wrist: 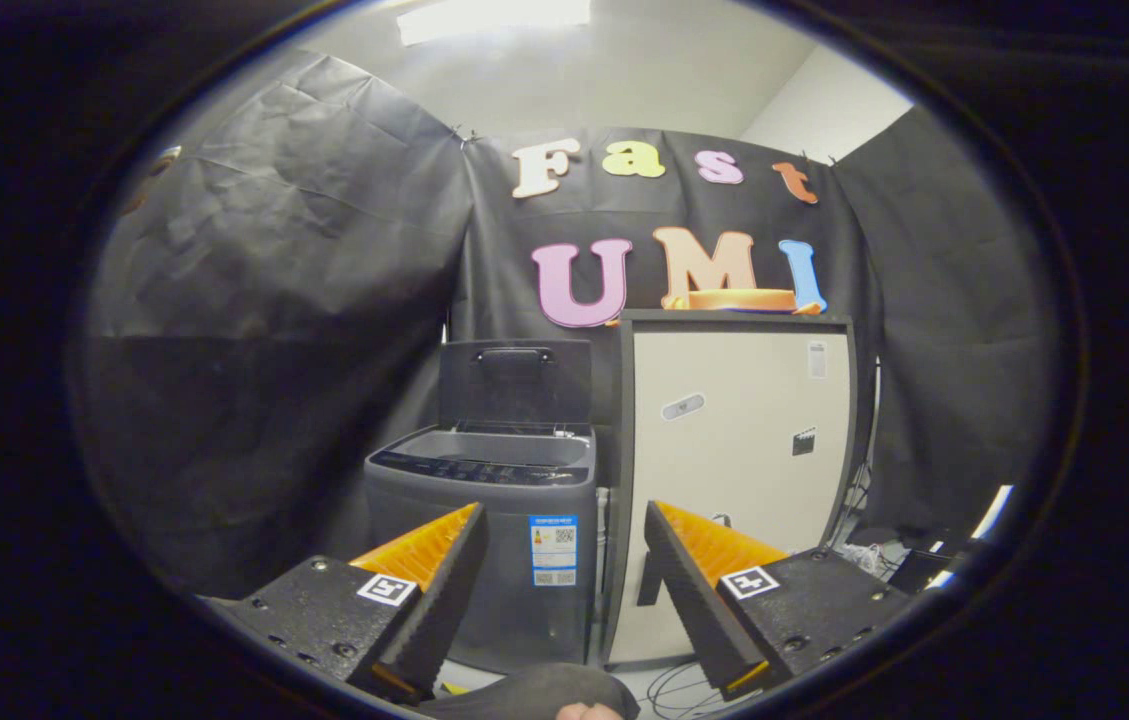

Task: Put the clothes into the washing machine and then close the washing machine lid.

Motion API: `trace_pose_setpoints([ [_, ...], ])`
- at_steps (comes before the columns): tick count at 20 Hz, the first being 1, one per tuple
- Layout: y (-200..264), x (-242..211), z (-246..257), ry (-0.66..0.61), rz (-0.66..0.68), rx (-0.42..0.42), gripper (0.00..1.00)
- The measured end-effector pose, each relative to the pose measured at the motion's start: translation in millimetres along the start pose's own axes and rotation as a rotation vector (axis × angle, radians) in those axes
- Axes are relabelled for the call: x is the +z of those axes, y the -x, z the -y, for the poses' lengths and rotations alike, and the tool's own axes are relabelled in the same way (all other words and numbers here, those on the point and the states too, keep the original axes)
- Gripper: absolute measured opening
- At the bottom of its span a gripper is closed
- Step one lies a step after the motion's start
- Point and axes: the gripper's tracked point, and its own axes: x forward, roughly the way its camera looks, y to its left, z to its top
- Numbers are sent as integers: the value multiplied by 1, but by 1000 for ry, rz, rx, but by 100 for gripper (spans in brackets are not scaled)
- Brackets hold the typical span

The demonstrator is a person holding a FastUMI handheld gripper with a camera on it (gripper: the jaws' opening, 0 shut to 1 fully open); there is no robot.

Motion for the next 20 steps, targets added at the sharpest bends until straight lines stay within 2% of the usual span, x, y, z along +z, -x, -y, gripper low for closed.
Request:
trace_pose_setpoints([
  [20,-5,9,1,-17,9,2,95],
])
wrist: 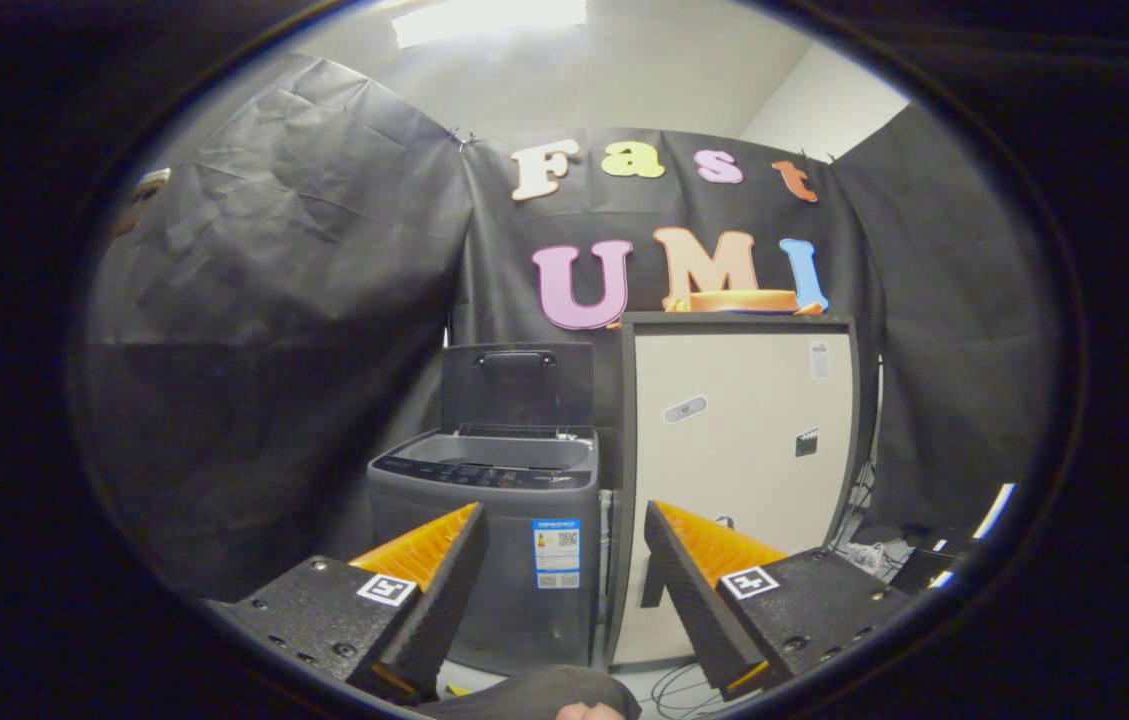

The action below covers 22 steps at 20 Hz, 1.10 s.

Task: Put the clothes into the washing machine and then close the washing machine lid.

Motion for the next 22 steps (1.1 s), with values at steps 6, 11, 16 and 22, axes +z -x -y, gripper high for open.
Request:
trace_pose_setpoints([
  [6,-17,7,10,-8,-3,-4,95],
  [11,-43,23,20,31,3,-1,95],
  [16,-72,40,37,35,3,-13,95],
  [22,-105,67,57,30,-5,-21,95],
])
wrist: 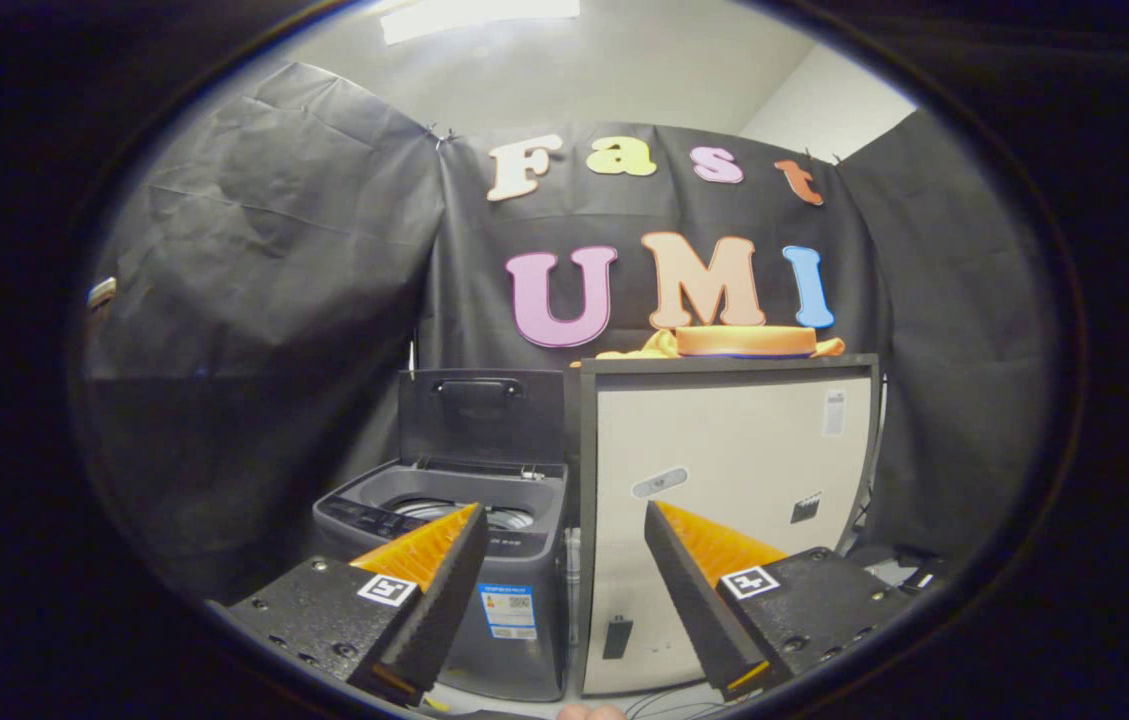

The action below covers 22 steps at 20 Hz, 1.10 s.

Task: Put the clothes into the washing machine and then close the washing machine lid.

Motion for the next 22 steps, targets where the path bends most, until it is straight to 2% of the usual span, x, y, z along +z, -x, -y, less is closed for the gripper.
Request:
trace_pose_setpoints([
  [8,-40,30,31,15,-29,-19,95],
  [18,-103,93,93,108,-58,-106,95],
  [22,-136,112,115,101,-97,-123,95],
])
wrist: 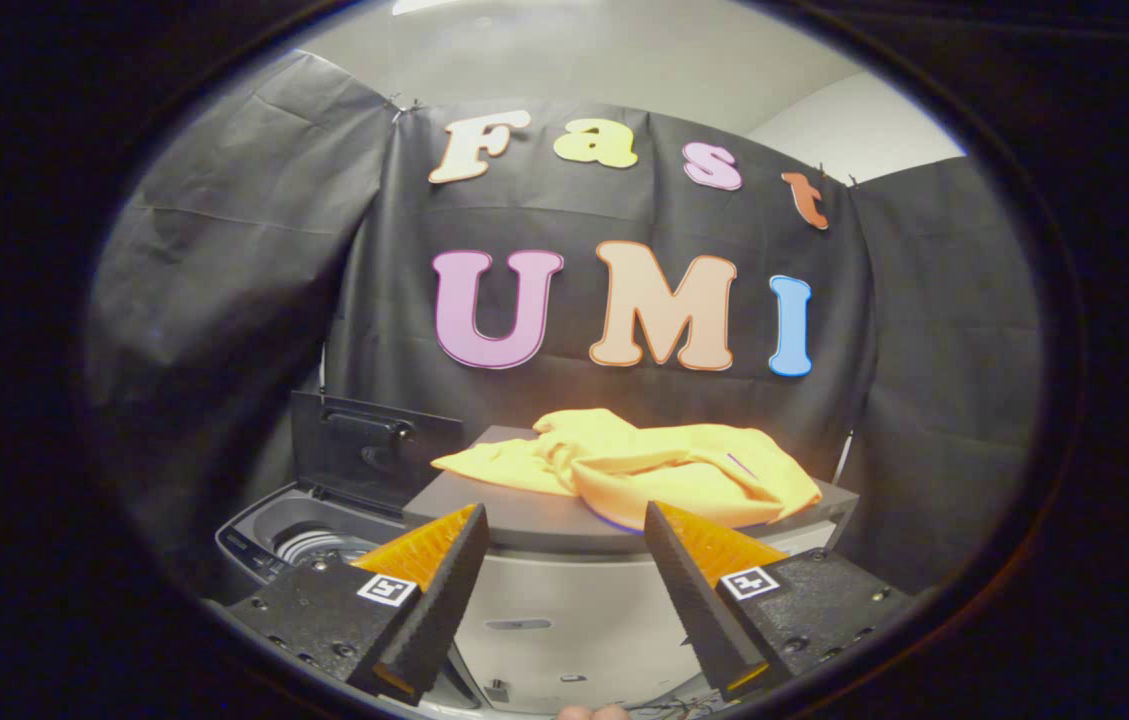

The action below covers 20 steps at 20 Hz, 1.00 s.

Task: Put the clothes into the washing machine and then close the washing machine lid.

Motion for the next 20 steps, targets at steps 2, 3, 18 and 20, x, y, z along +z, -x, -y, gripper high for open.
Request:
trace_pose_setpoints([
  [2,-18,7,12,-14,-30,-14,95],
  [3,-26,9,17,-24,-53,-12,95],
  [18,-159,-21,114,-147,-396,-132,95],
  [20,-167,-40,112,-139,-447,-119,95],
])
